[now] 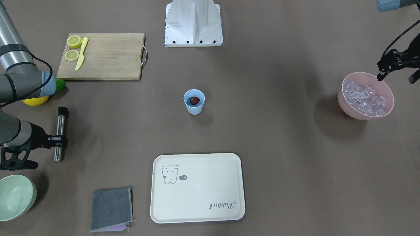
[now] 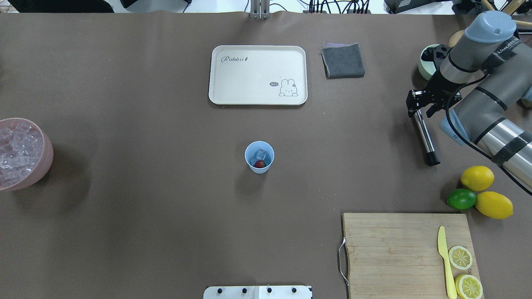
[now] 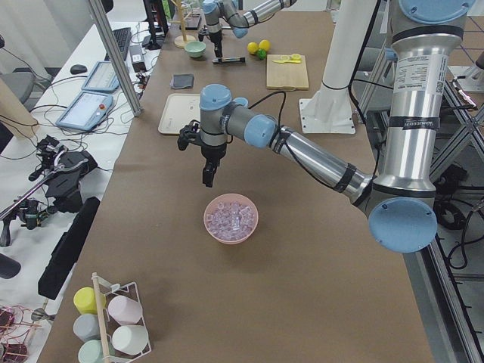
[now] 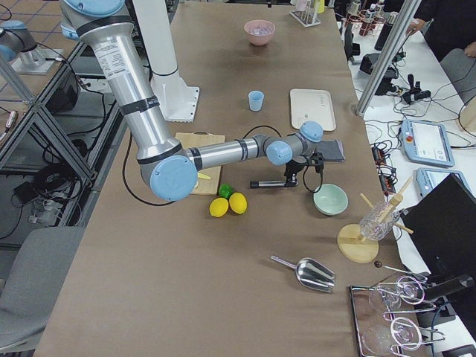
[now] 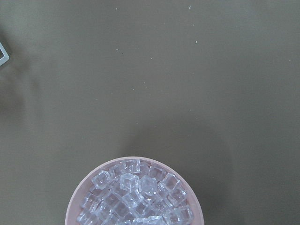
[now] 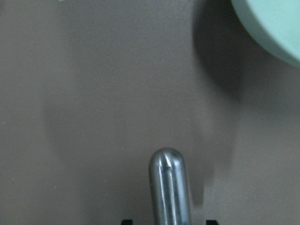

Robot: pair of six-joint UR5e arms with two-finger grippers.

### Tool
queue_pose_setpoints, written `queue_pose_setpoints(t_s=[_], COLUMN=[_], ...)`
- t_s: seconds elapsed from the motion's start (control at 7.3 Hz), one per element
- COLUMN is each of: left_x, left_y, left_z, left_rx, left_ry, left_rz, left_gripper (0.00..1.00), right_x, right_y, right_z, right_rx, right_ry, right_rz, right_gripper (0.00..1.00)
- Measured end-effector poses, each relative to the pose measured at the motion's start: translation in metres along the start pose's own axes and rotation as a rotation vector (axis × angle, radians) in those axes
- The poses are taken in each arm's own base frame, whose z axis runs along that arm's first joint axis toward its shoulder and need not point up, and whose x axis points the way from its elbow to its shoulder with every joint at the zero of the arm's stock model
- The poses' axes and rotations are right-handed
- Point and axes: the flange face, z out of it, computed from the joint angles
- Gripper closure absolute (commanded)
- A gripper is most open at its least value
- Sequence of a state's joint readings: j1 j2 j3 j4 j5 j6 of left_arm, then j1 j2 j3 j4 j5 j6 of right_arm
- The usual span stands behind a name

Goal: Mash ice and strawberries in cup
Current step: 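Grasp the muddler near its top with the right gripper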

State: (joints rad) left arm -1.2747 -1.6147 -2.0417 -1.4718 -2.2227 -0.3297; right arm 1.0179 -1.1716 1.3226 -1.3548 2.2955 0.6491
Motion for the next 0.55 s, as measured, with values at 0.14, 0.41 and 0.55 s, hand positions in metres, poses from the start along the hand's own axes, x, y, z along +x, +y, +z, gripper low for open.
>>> queue_pose_setpoints(t_s=[0.14,0.41,0.55], left_x=[0.0004,0.0008,0.0014], left_y=[-0.0002,-0.0005,-0.0005], left_z=[-0.0004,-0.0028,-0.0044], left_rx=[0.001,0.006,0.009], left_ry=[0.000,0.001,0.002], left_rz=[0.000,0.001,0.003], left_gripper=[0.02,0.02,0.02], right_x=[0.0006,0.0019,0.0030], right_y=[0.0001,0.0011,0.0017], right_z=[0.0034,0.0092,0.0106], right_rx=[-0.003,-0.010,-0.012], right_ry=[0.000,0.004,0.004], right_rz=[-0.004,-0.005,-0.004], right_gripper=[0.47,1.00,1.00])
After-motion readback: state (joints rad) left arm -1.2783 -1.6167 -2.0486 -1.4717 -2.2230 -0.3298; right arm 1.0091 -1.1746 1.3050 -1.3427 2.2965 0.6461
